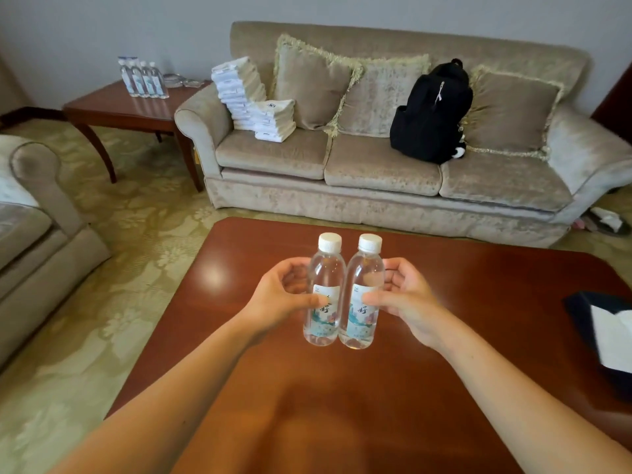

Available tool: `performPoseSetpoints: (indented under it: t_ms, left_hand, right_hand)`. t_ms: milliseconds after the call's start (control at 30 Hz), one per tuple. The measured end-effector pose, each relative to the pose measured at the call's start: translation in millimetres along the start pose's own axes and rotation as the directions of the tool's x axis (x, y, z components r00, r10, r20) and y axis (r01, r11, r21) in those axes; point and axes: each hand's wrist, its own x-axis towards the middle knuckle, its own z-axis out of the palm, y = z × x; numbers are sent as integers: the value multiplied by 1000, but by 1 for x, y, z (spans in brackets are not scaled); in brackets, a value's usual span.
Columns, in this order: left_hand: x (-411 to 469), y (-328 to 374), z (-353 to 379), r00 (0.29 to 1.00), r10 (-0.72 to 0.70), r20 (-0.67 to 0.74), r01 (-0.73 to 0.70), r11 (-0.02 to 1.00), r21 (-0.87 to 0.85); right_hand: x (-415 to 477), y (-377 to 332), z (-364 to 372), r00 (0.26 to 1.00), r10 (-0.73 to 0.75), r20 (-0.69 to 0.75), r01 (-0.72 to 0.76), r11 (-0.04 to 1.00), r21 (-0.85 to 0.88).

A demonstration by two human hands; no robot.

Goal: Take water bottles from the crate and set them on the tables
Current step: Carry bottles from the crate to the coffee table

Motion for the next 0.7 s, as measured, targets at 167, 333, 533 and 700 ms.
performPoseSetpoints:
  t_ms: [167, 333, 533, 700]
  left_hand:
    - [54, -92, -10, 989, 149, -2, -149, 989, 23]
    - [82, -167, -16, 967, 256, 16, -257, 965, 56]
    - [93, -206, -23, 953, 303, 0, -303, 953, 35]
    - [90, -211, -22, 958, 287, -1, -287, 958, 17]
  right_hand:
    - [61, 88, 6, 990, -135, -37, 135, 991, -9]
    - [91, 157, 13, 970, -239, -44, 240, 971, 12]
    - [101, 193, 20, 953, -300, -42, 301, 954, 15]
    - [105, 198, 21, 951, -307, -27, 307, 952, 1]
